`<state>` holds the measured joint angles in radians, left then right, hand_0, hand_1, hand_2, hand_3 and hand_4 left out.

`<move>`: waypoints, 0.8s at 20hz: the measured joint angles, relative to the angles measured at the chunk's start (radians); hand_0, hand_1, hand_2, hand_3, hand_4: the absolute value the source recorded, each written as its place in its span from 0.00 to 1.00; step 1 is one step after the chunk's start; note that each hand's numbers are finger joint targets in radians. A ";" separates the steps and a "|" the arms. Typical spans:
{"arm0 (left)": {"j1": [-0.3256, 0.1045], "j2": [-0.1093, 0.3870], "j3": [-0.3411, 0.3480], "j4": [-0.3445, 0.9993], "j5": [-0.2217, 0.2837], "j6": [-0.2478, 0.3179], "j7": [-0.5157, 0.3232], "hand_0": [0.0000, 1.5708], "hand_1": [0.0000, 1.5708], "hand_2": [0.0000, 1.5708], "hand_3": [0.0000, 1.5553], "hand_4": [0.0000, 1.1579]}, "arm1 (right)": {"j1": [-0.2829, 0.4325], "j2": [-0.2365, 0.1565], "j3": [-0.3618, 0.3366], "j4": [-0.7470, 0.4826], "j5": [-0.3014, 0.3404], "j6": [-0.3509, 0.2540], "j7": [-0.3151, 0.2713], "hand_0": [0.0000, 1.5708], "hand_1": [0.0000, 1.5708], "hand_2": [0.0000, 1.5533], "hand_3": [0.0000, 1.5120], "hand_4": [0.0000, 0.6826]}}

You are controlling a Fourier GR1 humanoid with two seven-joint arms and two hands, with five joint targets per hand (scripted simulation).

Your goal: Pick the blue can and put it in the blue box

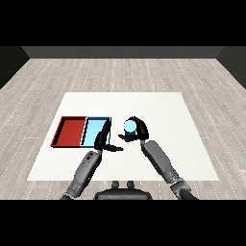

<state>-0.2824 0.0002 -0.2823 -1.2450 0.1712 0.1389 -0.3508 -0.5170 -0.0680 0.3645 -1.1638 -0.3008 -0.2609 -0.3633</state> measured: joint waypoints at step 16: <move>-0.087 0.000 -0.123 0.160 0.100 0.093 -0.039 0.00 0.00 0.00 0.00 0.00 | 0.043 0.062 -0.027 -0.063 0.105 0.076 0.034 0.89 0.89 0.92 0.93 0.96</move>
<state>-0.3695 0.0001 -0.4056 -1.0849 0.2712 0.2322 -0.3901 -0.4744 -0.0060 0.3379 -1.2270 -0.1955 -0.1851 -0.3297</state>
